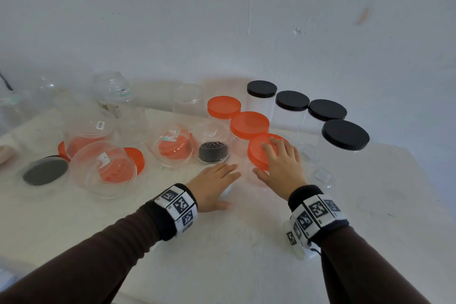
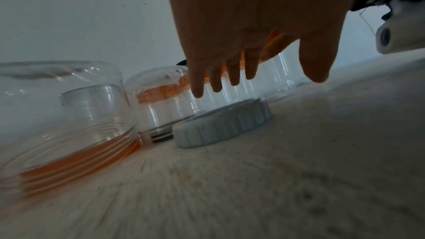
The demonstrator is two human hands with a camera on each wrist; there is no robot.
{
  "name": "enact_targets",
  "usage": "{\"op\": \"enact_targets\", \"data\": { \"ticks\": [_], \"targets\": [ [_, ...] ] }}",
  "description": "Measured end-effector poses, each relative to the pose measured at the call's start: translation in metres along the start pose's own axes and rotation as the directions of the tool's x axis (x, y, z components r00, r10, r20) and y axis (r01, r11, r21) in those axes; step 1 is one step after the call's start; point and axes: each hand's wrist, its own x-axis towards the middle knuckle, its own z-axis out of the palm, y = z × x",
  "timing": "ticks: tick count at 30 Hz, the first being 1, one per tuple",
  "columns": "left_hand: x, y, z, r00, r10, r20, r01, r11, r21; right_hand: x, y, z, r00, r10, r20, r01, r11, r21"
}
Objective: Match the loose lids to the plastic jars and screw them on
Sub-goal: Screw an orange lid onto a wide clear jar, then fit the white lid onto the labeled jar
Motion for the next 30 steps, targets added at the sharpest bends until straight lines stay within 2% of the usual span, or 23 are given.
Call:
{"op": "enact_targets", "data": {
  "ticks": [5, 11, 17, 22, 26, 30],
  "targets": [
    [-0.001, -0.002, 0.0, 0.98, -0.133, 0.148, 0.135, 0.991, -0.007, 0.001, 0.003, 0.0, 0.999, -0.018, 0.034, 0.018, 1.0, -0.019],
    [-0.005, -0.004, -0.001, 0.971, -0.199, 0.135, 0.215, 0.97, -0.117, 0.005, 0.002, -0.001, 0.997, -0.043, 0.064, 0.047, 0.996, -0.076],
    [-0.015, 0.004, -0.007, 0.945, -0.305, 0.12, 0.316, 0.945, -0.086, 0.007, 0.002, -0.002, 0.995, -0.077, 0.064, 0.084, 0.989, -0.12],
    [-0.024, 0.002, -0.005, 0.941, -0.307, 0.145, 0.335, 0.91, -0.247, 0.006, 0.001, -0.004, 0.994, -0.081, 0.079, 0.094, 0.982, -0.164],
    [-0.038, -0.003, -0.015, 0.954, -0.29, 0.075, 0.299, 0.922, -0.244, 0.01, -0.003, -0.009, 0.991, -0.065, 0.113, 0.086, 0.978, -0.191],
    [-0.066, -0.018, -0.043, 0.956, -0.234, -0.179, 0.165, 0.928, -0.334, 0.021, -0.018, -0.026, 0.988, 0.006, 0.155, 0.017, 0.989, -0.145]
  ]
}}
